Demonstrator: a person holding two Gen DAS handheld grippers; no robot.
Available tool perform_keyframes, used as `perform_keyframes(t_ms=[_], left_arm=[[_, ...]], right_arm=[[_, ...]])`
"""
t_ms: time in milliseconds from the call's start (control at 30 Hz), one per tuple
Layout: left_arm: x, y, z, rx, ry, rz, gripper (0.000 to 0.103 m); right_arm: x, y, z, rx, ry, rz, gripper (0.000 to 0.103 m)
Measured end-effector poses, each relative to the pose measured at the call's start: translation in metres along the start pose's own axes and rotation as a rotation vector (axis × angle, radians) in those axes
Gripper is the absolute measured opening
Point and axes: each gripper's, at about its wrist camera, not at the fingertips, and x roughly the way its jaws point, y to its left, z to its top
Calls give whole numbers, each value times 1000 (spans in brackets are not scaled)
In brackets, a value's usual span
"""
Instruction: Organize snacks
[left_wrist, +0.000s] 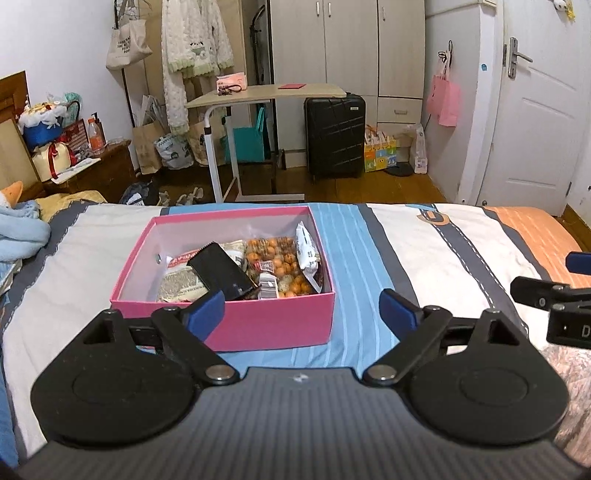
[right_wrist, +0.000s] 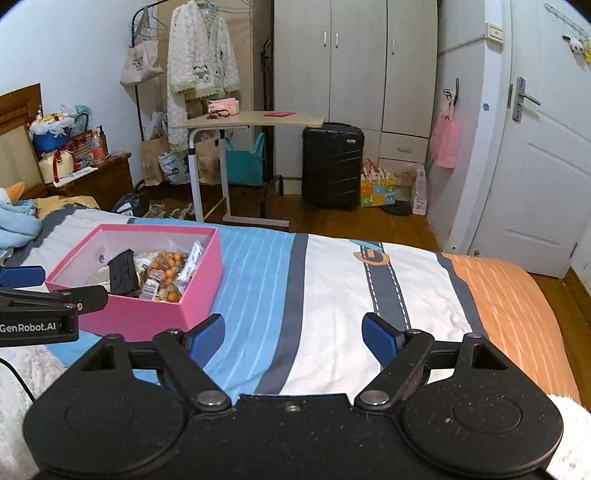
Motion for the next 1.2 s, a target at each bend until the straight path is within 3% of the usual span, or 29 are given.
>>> perform_keyframes(t_ms=[200,533,833,1200], left_arm=[[4,-4,-2,-15,8,15,103],[15,1,-2,-72,88,19,103],[7,4,-2,-95,68,41,103],[5,9,-5,-119,56,55,103]], right_arm=[[5,3,-3,-8,18,-39,97],[13,6,-7,13,77,-81,98],[-1,6,-6,15,42,-101,102],[6,7,-8,38,69,-90,103]])
